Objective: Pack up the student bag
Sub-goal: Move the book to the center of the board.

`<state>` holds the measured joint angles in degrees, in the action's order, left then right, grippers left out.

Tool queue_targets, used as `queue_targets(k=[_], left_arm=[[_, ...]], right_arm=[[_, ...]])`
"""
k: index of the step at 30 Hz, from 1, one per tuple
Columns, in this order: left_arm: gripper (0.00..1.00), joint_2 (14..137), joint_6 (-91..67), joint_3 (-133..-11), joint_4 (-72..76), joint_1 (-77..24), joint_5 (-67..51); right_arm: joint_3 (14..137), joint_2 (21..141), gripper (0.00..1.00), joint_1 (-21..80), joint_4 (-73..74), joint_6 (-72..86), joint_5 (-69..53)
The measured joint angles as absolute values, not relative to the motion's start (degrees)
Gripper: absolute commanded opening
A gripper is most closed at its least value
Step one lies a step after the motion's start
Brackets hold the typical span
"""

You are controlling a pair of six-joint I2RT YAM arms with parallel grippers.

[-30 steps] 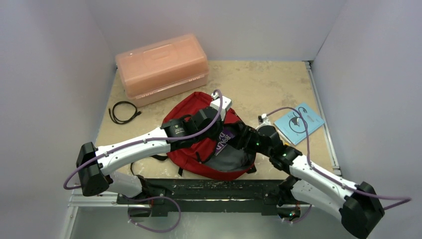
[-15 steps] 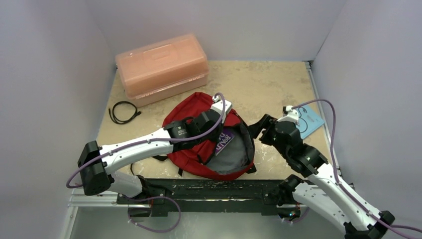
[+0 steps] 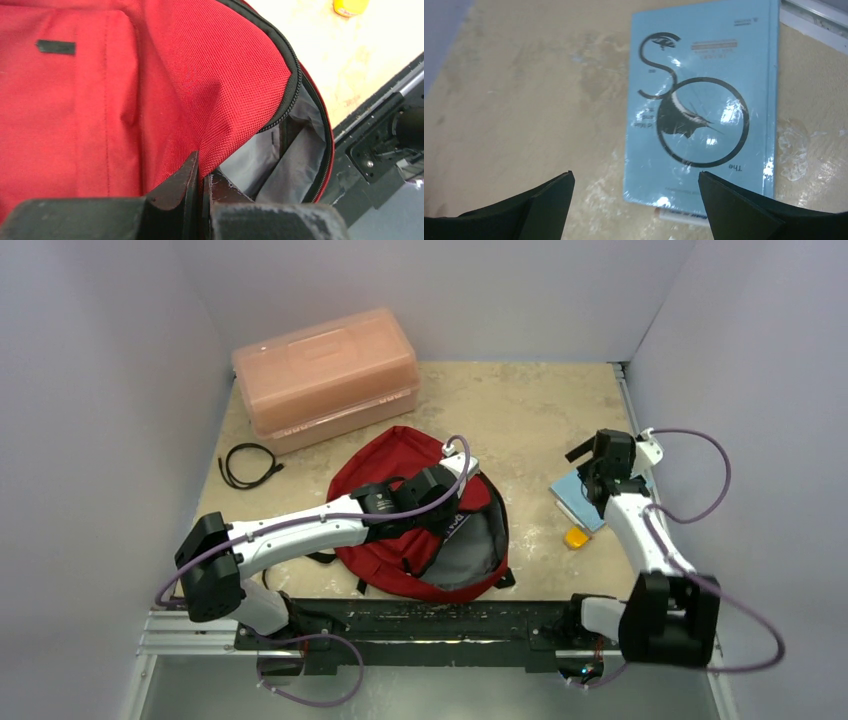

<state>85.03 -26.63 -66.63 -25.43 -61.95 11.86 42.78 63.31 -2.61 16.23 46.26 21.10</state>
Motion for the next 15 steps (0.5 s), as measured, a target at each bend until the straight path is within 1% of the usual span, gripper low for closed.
queue_targets(k=[3,6,8,11,15], left_arm=[[0.00,85.41,-27.40,-66.63,-25.41,-61.93,9.10],[0.00,85.43,-27.51,-66.72,-25.43,-61.91,7.40],[0.00,85.43,-27.55,-66.74,-25.43,-61.91,6.50],[0.00,85.43,-27.81,-66.74,-25.39,-61.89,4.80],[0.04,85.23,-28.05,-66.63,-24.58,-61.89,2.28]], right_arm=[[43.09,74.35,0.99,-6.63,13.19,48.60,21.15],[43.66,80.68,0.99,-9.47,11.14,49.78,21.87],[43.66,80.95,0.99,-11.90,10.37,49.98,21.58],[43.51,80.84,0.99,-18.11,5.76,49.89,19.92],[42.44,81.17,0.99,-23.05,0.16,49.04,18.33]])
